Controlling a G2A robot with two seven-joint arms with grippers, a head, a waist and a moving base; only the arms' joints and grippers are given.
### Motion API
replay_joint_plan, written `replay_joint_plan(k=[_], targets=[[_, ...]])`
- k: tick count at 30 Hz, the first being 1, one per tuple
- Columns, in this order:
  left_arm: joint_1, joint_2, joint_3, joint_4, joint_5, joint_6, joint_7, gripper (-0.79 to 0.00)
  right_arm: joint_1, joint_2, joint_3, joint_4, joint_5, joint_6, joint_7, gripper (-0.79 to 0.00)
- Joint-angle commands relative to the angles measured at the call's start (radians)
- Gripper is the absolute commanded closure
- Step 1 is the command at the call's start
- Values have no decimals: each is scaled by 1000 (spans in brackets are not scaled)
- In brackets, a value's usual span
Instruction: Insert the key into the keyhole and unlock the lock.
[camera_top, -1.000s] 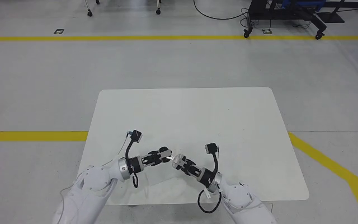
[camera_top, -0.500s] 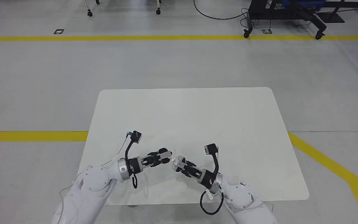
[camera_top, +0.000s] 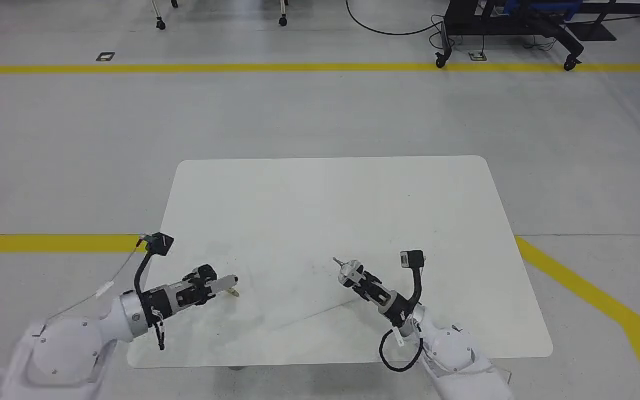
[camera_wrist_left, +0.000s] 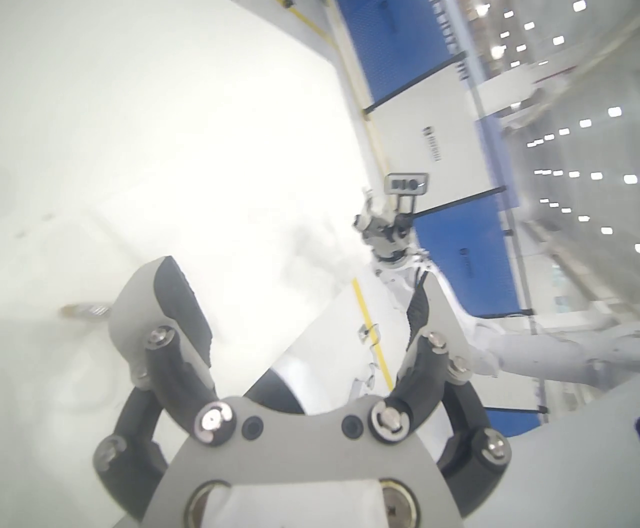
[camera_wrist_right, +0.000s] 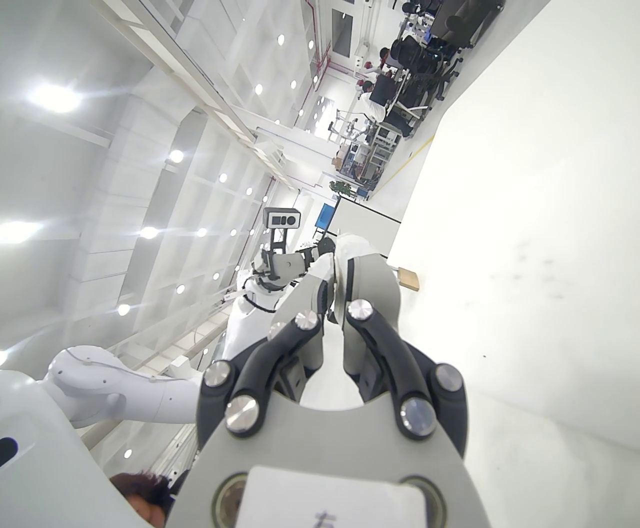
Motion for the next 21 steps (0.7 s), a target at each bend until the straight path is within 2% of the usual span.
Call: replay_joint_plan(k=[1, 3, 5, 9, 10, 14, 18, 20, 21], targets=[[15, 10, -36, -39, 153, 76, -44, -785, 0, 0, -1, 0, 1, 0, 1, 0], [10, 17, -26, -61, 243, 134, -93, -785, 0, 0, -1, 0, 1, 0, 1, 0], [-22, 21, 1, -50, 318, 255, -153, -785, 0, 0, -1, 0, 1, 0, 1, 0], [-149, 13, 101, 68, 289, 548, -211, -785, 0, 0, -1, 0, 1, 0, 1, 0], [-190, 10, 136, 103, 275, 591, -223, -785, 0, 0, -1, 0, 1, 0, 1, 0], [-332, -4, 234, 258, 230, 677, -226, -785, 0, 0, -1, 0, 1, 0, 1, 0], [-406, -12, 316, 331, 230, 691, -235, -785, 0, 0, -1, 0, 1, 0, 1, 0], [-427, -14, 350, 345, 242, 695, -244, -650, 0, 0, -1, 0, 1, 0, 1, 0], [-435, -14, 366, 349, 253, 696, -249, -533, 0, 0, -1, 0, 1, 0, 1, 0]])
